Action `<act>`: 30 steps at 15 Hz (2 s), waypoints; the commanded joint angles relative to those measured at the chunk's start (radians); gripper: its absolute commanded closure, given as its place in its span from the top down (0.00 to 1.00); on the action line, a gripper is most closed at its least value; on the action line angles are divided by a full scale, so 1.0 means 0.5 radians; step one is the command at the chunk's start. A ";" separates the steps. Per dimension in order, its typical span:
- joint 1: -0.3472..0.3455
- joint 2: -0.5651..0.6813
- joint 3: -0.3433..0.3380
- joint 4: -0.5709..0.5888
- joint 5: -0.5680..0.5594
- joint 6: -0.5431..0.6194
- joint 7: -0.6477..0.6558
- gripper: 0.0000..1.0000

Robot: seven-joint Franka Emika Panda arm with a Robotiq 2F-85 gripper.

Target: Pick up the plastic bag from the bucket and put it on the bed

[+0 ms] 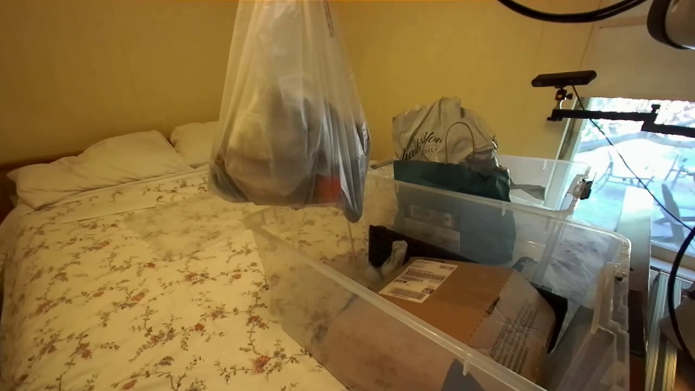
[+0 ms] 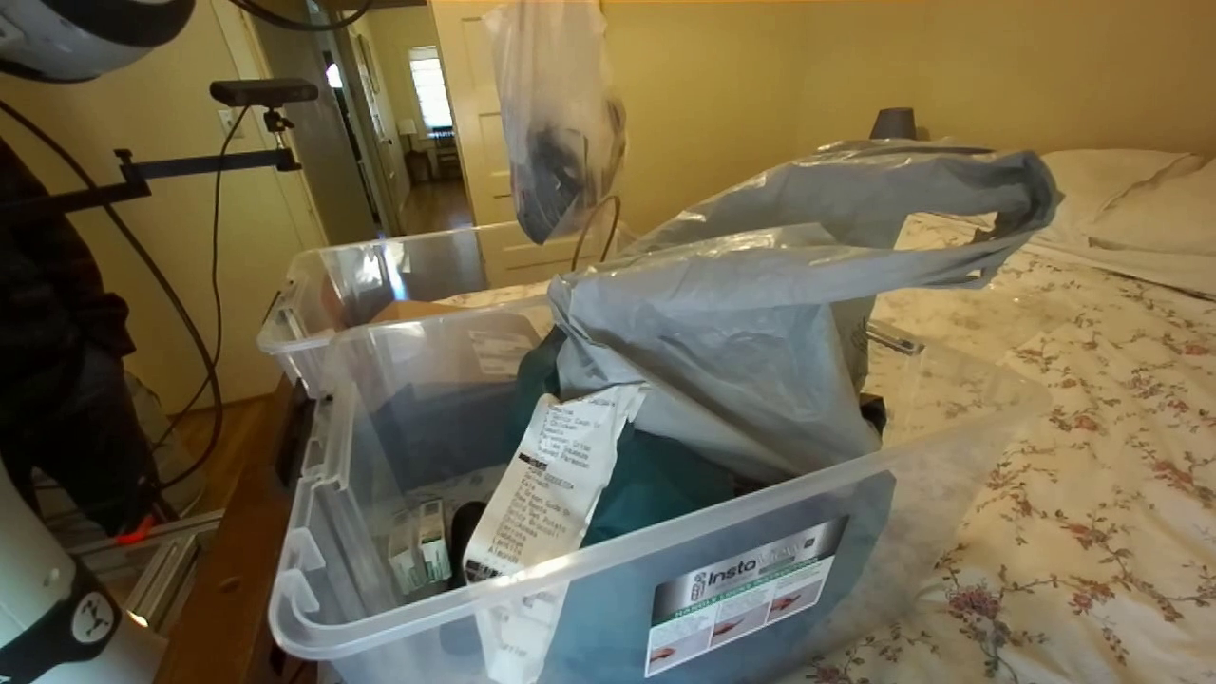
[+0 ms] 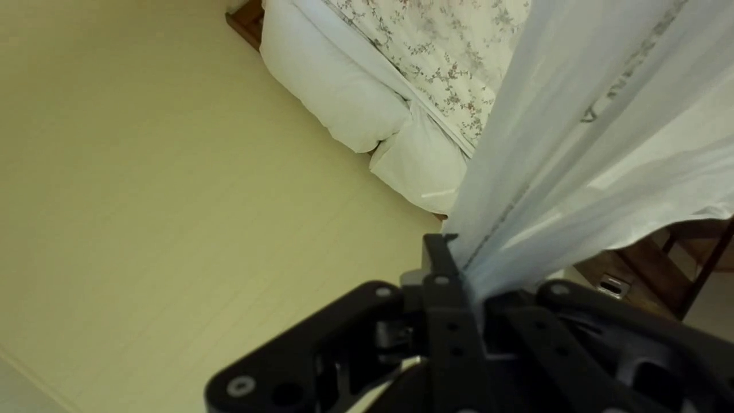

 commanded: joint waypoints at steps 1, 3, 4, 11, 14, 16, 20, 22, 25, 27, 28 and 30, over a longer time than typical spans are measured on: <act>-0.005 0.044 -0.063 0.073 -0.104 0.151 0.053 0.00; -0.012 0.061 -0.097 0.125 -0.151 0.258 -0.029 0.00; -0.023 0.053 -0.100 0.141 -0.153 0.310 -0.124 0.00; -0.395 0.005 0.039 0.170 0.151 0.969 -0.663 0.00; -0.613 0.120 0.219 0.355 0.425 1.110 -0.696 0.00; -0.698 0.147 0.274 0.387 0.579 1.123 -0.666 0.00; -0.803 0.151 0.299 0.282 0.786 1.197 -0.577 0.00; -0.832 0.218 0.291 0.306 0.838 1.192 -0.510 0.00; -0.823 0.244 0.265 0.269 0.824 1.074 -0.511 0.01; -0.828 0.266 0.262 0.259 0.826 1.095 -0.483 0.01; -0.827 0.267 0.261 0.256 0.826 1.099 -0.478 0.01; -0.851 0.293 0.209 0.256 0.810 1.043 -0.331 0.00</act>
